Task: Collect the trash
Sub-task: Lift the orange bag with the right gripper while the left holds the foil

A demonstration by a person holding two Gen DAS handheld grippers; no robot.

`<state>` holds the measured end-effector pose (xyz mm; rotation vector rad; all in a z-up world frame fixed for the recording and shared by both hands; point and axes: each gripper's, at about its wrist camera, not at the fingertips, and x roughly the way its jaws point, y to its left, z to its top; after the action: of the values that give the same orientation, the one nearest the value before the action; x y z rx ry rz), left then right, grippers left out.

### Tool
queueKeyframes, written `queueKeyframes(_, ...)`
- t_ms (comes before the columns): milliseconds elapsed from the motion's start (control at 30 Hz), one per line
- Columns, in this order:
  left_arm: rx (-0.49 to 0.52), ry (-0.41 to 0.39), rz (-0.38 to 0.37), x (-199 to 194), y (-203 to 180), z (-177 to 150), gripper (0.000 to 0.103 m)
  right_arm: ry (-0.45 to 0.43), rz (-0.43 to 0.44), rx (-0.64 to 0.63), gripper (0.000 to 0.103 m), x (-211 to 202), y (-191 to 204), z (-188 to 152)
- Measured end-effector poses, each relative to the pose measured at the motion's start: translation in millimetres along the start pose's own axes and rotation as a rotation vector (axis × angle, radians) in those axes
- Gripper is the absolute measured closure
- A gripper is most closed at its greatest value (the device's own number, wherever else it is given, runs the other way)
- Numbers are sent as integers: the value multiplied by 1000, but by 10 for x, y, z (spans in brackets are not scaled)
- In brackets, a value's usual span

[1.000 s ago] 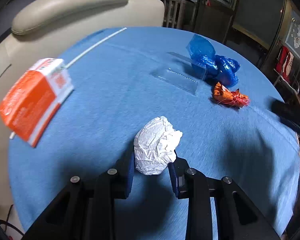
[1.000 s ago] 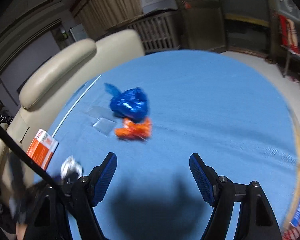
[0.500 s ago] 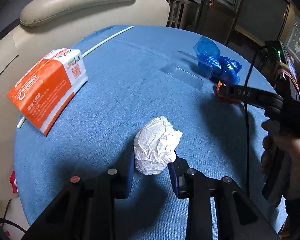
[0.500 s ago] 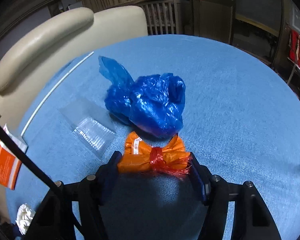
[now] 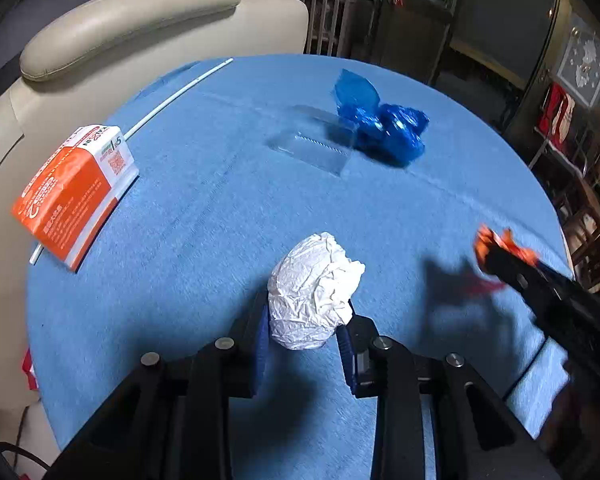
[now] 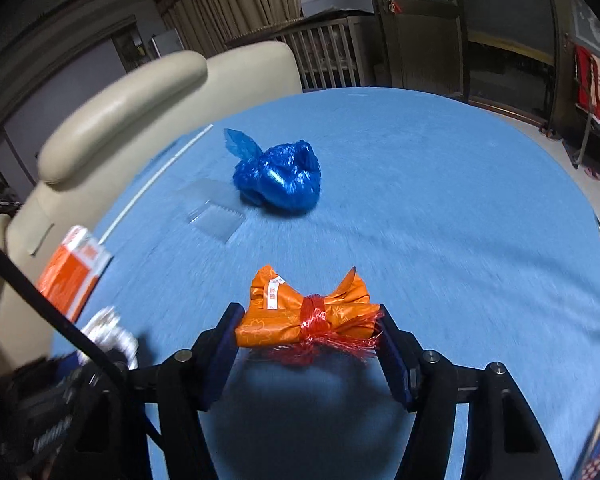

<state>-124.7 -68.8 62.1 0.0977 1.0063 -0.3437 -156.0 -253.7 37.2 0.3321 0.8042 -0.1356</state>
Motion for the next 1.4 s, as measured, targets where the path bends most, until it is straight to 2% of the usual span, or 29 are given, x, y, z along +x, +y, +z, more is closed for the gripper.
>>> queueKeyframes(233, 43, 14, 19, -98, -264, -86, 70, -23, 43, 69, 36, -413, -242, -378)
queueKeyframes(467, 103, 9, 31, -149, -552, -92, 70, -56, 53, 123, 36, -623, -461, -517)
queueKeyframes(800, 165, 12, 20, -138, -849, -117, 70, -97, 37, 182, 36, -875, -755, -579)
queueKeyframes(1400, 177, 24, -23, -46, -939, -114, 70, -122, -4, 194, 36, -1033, -847, -582)
